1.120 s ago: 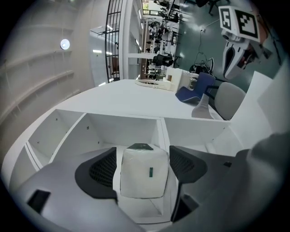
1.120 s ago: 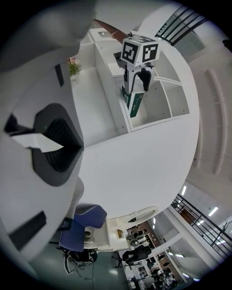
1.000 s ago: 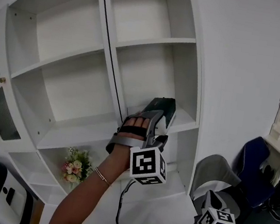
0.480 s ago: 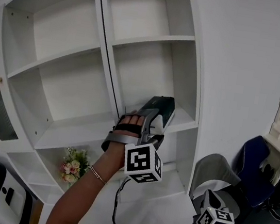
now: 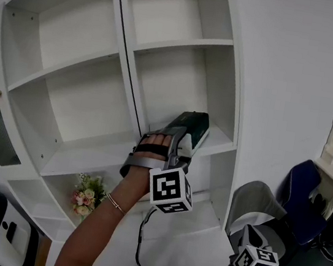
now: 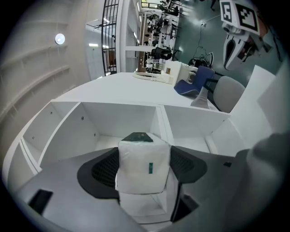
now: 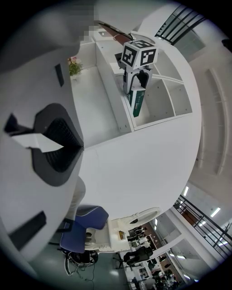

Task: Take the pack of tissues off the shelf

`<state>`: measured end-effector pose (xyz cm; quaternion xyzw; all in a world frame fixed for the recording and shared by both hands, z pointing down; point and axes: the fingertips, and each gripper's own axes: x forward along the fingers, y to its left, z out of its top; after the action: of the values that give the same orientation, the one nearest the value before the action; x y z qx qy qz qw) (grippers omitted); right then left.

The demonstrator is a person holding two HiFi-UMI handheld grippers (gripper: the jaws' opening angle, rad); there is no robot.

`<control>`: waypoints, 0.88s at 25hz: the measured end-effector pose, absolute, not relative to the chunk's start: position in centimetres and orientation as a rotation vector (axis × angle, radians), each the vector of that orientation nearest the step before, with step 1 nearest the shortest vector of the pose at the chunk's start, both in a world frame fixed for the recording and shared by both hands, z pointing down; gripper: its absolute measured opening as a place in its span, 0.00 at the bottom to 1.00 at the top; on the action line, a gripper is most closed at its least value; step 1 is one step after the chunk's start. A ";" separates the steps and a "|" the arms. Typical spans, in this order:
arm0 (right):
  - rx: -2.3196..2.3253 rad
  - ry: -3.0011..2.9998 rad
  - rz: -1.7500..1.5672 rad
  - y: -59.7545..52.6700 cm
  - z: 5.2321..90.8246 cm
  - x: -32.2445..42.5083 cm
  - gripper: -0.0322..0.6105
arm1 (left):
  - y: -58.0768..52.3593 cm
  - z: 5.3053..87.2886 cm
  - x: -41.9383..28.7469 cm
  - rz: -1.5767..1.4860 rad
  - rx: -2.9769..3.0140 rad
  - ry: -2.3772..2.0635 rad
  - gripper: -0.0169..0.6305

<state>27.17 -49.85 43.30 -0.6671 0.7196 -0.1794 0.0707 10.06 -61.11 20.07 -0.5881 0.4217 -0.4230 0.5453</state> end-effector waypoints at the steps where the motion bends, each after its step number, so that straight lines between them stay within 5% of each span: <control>1: -2.006 2.164 -0.540 -49.8 43.3 27.2 0.06 | -61.1 20.1 10.0 -1.006 -1.394 1.001 0.56; 22: -2.048 2.164 -0.495 -49.1 42.3 27.4 0.06 | -60.0 19.6 9.7 -0.996 -1.443 1.020 0.51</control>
<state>27.43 -49.09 42.34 -0.6768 0.7152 -0.1636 0.0605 9.74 -59.96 19.62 -0.6042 0.4268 -0.4168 0.5283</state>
